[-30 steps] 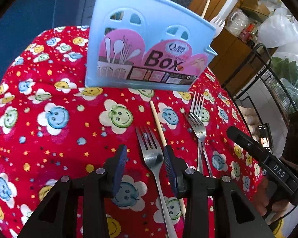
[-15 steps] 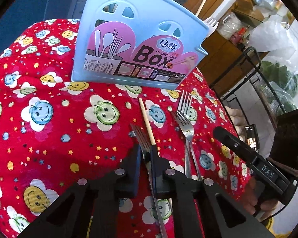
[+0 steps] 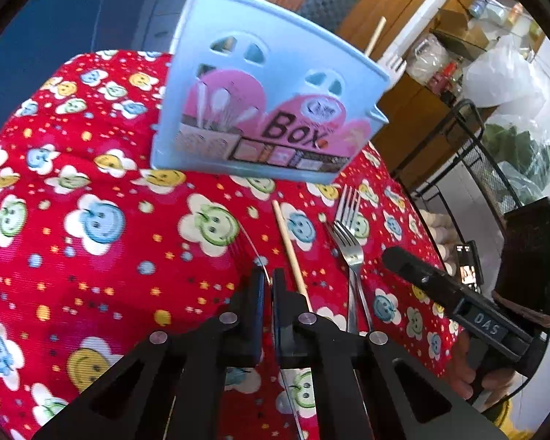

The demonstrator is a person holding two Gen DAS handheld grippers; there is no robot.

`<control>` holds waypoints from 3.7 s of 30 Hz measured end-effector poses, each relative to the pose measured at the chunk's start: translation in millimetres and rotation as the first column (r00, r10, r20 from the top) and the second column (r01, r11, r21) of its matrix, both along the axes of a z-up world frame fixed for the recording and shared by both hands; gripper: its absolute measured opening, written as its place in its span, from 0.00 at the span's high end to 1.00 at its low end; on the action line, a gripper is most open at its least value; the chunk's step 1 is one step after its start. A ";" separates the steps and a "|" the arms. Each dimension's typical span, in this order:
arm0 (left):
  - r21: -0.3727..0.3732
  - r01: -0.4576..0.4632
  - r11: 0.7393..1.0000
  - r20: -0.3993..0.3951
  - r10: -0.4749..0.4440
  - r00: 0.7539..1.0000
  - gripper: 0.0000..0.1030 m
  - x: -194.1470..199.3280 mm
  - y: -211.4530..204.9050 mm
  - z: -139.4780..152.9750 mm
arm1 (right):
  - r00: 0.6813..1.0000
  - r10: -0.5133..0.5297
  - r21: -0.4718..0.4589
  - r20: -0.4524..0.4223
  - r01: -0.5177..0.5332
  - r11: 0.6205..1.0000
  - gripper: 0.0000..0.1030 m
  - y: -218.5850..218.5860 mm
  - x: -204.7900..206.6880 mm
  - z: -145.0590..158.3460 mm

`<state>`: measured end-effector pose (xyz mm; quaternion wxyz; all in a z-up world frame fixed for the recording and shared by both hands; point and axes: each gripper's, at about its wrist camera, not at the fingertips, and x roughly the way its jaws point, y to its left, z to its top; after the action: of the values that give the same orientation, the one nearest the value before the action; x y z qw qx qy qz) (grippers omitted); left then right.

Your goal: Organize utensils

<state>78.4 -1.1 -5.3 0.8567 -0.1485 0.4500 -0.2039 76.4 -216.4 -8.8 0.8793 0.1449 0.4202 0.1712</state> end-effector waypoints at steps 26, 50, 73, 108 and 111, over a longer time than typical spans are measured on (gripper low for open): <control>-0.022 -0.030 0.999 0.059 0.032 0.998 0.97 -5.4 19.7 12.5 | 0.985 0.144 -0.044 -0.100 -0.149 0.988 0.71 19.4 28.1 -2.3; -0.032 -0.028 0.999 0.098 0.031 0.995 0.97 -11.4 23.2 23.7 | 0.962 0.135 0.059 -0.237 -0.125 0.990 0.92 24.7 50.6 -7.2; -0.061 -0.051 0.997 0.266 0.066 0.962 0.99 -37.6 20.0 75.8 | 0.990 0.002 0.147 0.139 -0.022 0.989 0.97 -13.1 -19.9 91.8; 0.072 -0.037 0.997 0.282 0.015 0.959 0.90 4.6 -13.4 112.0 | 0.971 -0.008 0.189 0.239 -0.039 0.981 0.97 -33.8 13.2 132.0; 0.106 -0.019 0.994 0.262 -0.010 0.965 0.73 8.2 -23.7 100.5 | 0.972 -0.012 0.194 0.233 -0.034 0.980 0.97 -37.4 12.5 129.3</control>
<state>86.6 -24.8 95.2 0.9160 -0.0747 0.3426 -0.1951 88.9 -253.8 120.4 0.9030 0.2077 0.2956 0.2327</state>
